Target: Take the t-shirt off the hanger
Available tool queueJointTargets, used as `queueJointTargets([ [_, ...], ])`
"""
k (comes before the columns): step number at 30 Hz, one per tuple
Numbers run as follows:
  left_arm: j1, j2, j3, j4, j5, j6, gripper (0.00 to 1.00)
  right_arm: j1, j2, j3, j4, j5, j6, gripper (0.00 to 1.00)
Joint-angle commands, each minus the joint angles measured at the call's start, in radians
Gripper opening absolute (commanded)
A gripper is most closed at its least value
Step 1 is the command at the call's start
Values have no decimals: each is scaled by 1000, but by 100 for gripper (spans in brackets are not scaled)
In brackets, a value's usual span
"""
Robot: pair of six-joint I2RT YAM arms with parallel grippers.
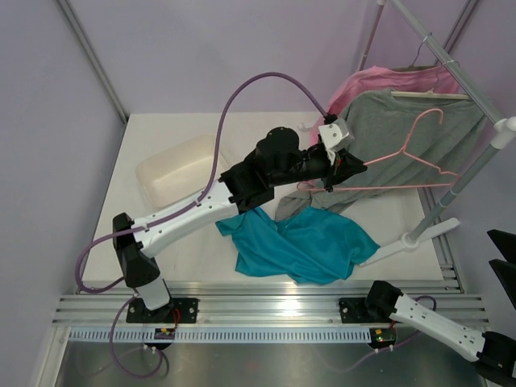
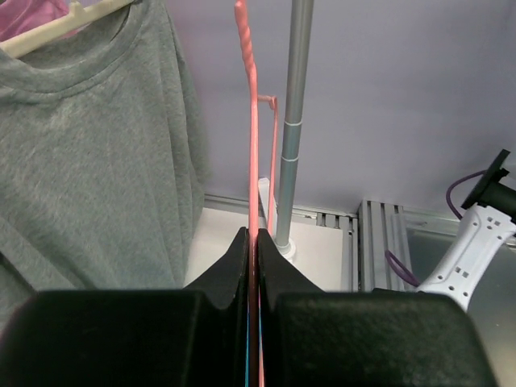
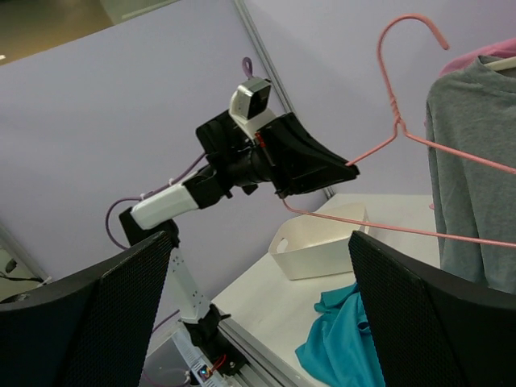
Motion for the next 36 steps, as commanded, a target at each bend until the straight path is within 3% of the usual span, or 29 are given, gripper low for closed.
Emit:
queueJointTargets([
  [1, -1, 21, 108, -4, -23, 44, 0, -3, -25, 39, -40, -50, -6, 100],
  [12, -1, -1, 32, -29, -61, 156, 0, -5, -26, 51, -71, -46, -31, 99],
  [23, 5, 197, 243, 51, -20, 184, 0, -5, -17, 28, -63, -18, -40, 99],
  [36, 16, 363, 497, 131, 72, 116, 0, -3, -28, 28, -68, -21, -51, 100],
])
